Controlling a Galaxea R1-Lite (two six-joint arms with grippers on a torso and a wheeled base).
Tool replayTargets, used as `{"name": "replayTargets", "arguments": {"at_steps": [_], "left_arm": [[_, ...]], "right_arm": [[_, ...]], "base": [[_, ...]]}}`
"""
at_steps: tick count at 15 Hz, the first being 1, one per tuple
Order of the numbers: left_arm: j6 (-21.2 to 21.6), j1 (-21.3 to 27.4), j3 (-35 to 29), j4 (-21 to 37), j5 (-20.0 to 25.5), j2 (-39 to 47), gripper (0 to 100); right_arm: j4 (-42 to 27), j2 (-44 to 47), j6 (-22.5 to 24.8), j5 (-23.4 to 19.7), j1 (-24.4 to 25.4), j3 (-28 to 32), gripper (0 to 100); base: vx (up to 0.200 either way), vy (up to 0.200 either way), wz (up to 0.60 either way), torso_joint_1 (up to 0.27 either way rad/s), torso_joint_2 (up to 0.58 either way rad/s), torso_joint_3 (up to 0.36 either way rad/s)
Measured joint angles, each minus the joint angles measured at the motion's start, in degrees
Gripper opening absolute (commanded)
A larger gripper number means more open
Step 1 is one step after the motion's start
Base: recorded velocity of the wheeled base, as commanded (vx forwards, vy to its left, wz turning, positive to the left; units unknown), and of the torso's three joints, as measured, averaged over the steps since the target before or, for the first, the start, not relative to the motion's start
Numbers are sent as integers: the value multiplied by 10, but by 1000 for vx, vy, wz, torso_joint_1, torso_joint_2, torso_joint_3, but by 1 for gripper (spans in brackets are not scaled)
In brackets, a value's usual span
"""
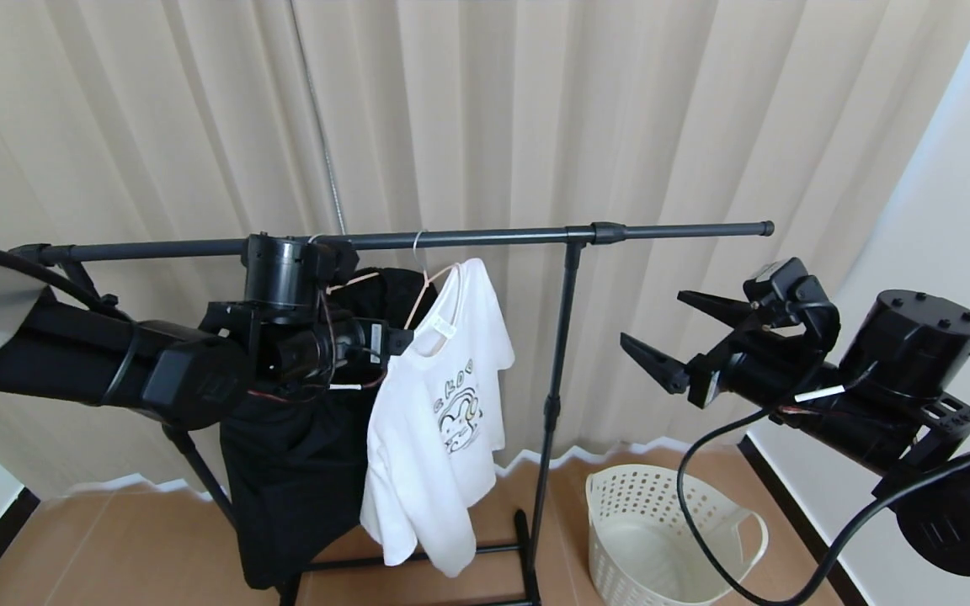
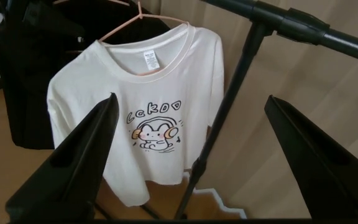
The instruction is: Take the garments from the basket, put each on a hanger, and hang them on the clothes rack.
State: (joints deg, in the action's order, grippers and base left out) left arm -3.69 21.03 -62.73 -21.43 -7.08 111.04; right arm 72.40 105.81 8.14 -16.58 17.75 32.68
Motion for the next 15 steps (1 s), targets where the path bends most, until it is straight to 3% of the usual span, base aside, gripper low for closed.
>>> {"name": "replayTargets", "arguments": {"at_steps": [2, 6, 7, 10, 15], "left_arm": [[4, -1, 29, 0, 0, -27, 100], [5, -3, 106, -4, 1, -90, 100], [6, -3, 124, -4, 1, -110, 100], [6, -3, 197, -6, 5, -183, 100], [6, -2, 370, -20, 7, -331, 100]], "right_arm": [[-59, -4, -22, 36, 11, 23, 100], [-309, -57, -78, 68, 20, 96, 100], [-344, -77, -84, 76, 20, 109, 100], [-367, -145, -88, 126, 31, 91, 100], [-371, -290, -88, 174, 60, -42, 100]], "base": [[0, 0, 0, 0, 0, 0], [0, 0, 0, 0, 0, 0], [0, 0, 0, 0, 0, 0], [0, 0, 0, 0, 0, 0], [0, 0, 0, 0, 0, 0]]}}
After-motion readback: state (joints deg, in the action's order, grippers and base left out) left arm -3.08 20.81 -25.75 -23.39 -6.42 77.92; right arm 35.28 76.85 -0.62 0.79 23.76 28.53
